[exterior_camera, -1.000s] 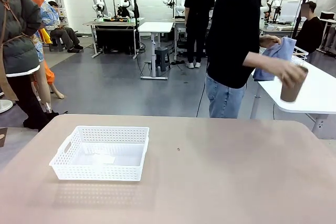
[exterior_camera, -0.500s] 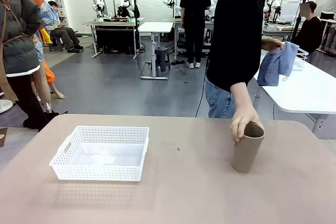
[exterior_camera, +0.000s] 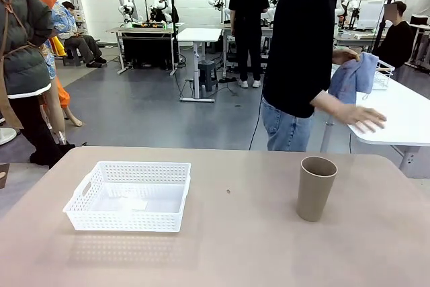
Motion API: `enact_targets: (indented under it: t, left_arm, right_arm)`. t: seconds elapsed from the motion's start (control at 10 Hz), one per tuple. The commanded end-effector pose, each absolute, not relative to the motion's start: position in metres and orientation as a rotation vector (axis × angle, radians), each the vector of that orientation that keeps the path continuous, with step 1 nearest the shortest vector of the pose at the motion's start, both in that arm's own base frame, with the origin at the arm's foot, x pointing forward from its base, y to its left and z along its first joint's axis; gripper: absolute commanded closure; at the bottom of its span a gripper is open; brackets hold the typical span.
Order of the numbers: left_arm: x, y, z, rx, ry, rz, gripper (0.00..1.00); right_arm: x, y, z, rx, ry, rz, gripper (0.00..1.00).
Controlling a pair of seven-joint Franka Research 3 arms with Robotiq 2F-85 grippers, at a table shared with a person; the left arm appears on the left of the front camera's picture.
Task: Clean and organize the cups into the basket.
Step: Pick up the Organizing basket and move it to the center of the table, then pick up the Reusable plastic cup from the right side of the table and place it inside the Organizing basket.
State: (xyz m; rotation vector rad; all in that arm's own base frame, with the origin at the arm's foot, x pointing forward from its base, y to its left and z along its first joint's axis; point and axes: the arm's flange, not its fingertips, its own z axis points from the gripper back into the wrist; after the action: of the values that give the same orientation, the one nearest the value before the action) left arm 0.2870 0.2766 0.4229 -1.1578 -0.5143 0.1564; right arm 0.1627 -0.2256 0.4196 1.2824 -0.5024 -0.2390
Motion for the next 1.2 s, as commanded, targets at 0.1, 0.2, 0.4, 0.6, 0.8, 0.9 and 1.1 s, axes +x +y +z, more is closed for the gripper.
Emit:
enact_targets:
  t: [0.1, 0.2, 0.4, 0.6, 0.8, 0.9, 1.1]
  left_arm:
    - [0.284, 0.278, 0.423, -1.154, -0.503, 0.146, 0.00]
    - [0.284, 0.278, 0.423, -1.154, -0.503, 0.146, 0.00]
    - [0.284, 0.278, 0.423, -1.154, -0.503, 0.146, 0.00]
    - [0.284, 0.278, 0.423, -1.154, -0.503, 0.146, 0.00]
    - [0.287, 0.277, 0.423, -1.158, -0.514, 0.156, 0.00]
    - [0.283, 0.256, 0.438, -1.070, -0.431, 0.096, 0.00]
    - [0.302, 0.206, 0.468, -0.838, -0.369, 0.006, 0.00]
  right_arm:
    - [0.162, -0.226, 0.420, 1.288, -0.509, -0.235, 0.00]
    - [0.162, -0.226, 0.420, 1.288, -0.509, -0.235, 0.00]
    - [0.162, -0.226, 0.420, 1.288, -0.509, -0.235, 0.00]
    - [0.162, -0.226, 0.420, 1.288, -0.509, -0.235, 0.00]
    - [0.163, -0.226, 0.420, 1.282, -0.502, -0.239, 0.00]
    - [0.168, -0.209, 0.424, 1.153, -0.685, -0.227, 0.00]
    - [0.202, -0.162, 0.412, 1.023, -0.762, -0.065, 0.00]
